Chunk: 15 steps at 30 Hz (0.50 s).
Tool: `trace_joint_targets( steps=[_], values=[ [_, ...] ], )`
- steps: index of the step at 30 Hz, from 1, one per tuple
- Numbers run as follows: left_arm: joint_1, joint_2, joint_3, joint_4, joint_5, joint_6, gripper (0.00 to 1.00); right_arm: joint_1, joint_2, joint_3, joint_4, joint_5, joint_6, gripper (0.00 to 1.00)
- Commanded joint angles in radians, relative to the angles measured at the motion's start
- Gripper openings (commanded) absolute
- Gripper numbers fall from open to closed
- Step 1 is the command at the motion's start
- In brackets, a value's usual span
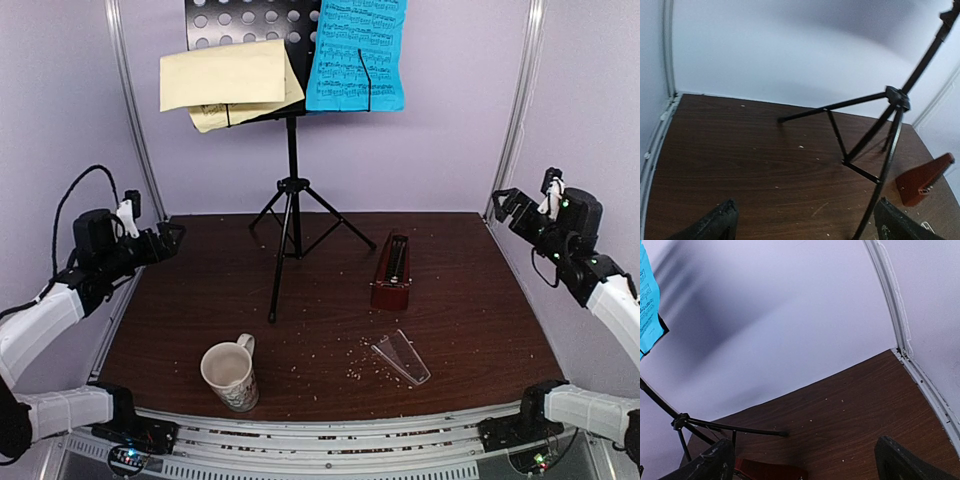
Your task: Pack up the instrument practice props
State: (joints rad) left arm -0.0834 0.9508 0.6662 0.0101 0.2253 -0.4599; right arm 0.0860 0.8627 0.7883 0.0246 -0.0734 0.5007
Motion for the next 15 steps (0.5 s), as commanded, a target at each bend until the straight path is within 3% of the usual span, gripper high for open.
trace_joint_targets(
  steps=[1,6,15],
  values=[
    [-0.123,0.011,0.040,0.066,0.025,0.072,0.98,0.056,0.096,0.073,-0.103,-0.101,0.040,1.00],
    [-0.193,0.016,0.041,0.115,0.060,0.084,0.98,0.234,0.194,0.132,-0.186,0.075,-0.005,1.00],
    [-0.324,0.033,0.062,0.162,0.058,0.132,0.98,0.431,0.295,0.133,-0.106,0.177,0.047,1.00]
  ],
)
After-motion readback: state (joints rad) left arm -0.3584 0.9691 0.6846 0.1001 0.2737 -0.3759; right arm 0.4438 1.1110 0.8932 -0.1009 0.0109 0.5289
